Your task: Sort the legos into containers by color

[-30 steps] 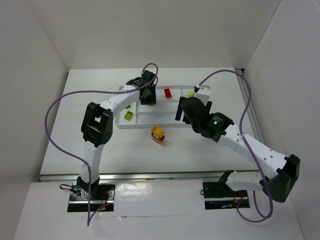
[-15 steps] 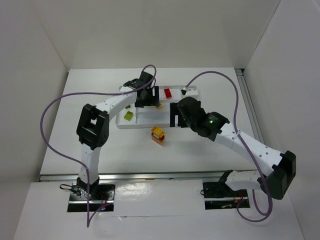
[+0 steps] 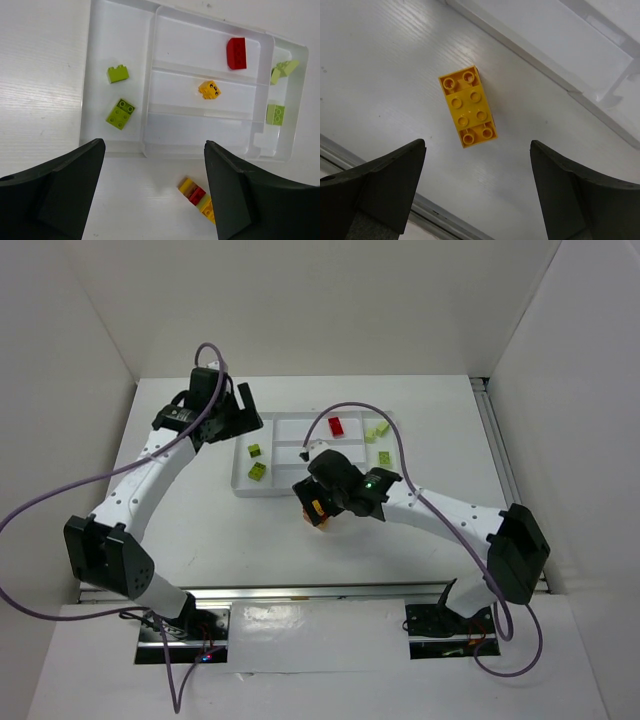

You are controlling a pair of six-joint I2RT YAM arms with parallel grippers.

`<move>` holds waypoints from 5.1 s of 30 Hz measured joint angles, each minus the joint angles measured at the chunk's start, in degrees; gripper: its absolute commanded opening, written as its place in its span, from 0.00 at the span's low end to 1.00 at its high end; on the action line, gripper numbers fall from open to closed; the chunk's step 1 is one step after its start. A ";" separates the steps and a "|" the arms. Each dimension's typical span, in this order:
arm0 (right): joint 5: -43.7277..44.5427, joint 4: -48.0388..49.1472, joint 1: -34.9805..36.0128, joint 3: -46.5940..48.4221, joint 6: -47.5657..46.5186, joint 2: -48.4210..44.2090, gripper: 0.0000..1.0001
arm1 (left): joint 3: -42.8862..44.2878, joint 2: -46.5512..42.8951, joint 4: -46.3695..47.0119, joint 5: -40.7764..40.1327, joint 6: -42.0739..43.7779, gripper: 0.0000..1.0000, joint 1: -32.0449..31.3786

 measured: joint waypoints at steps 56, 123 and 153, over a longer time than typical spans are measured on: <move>-33.24 13.14 -32.98 3.48 7.80 -17.27 0.29 | -19.08 -4.20 20.28 49.99 8.68 0.90 6.71; -60.76 26.05 -35.78 -3.61 18.64 -15.78 0.30 | -17.53 2.51 48.87 79.30 3.06 0.13 -5.07; -26.47 14.53 -37.42 -3.82 14.69 -18.29 0.29 | 1.36 20.85 23.74 45.75 5.07 0.00 0.66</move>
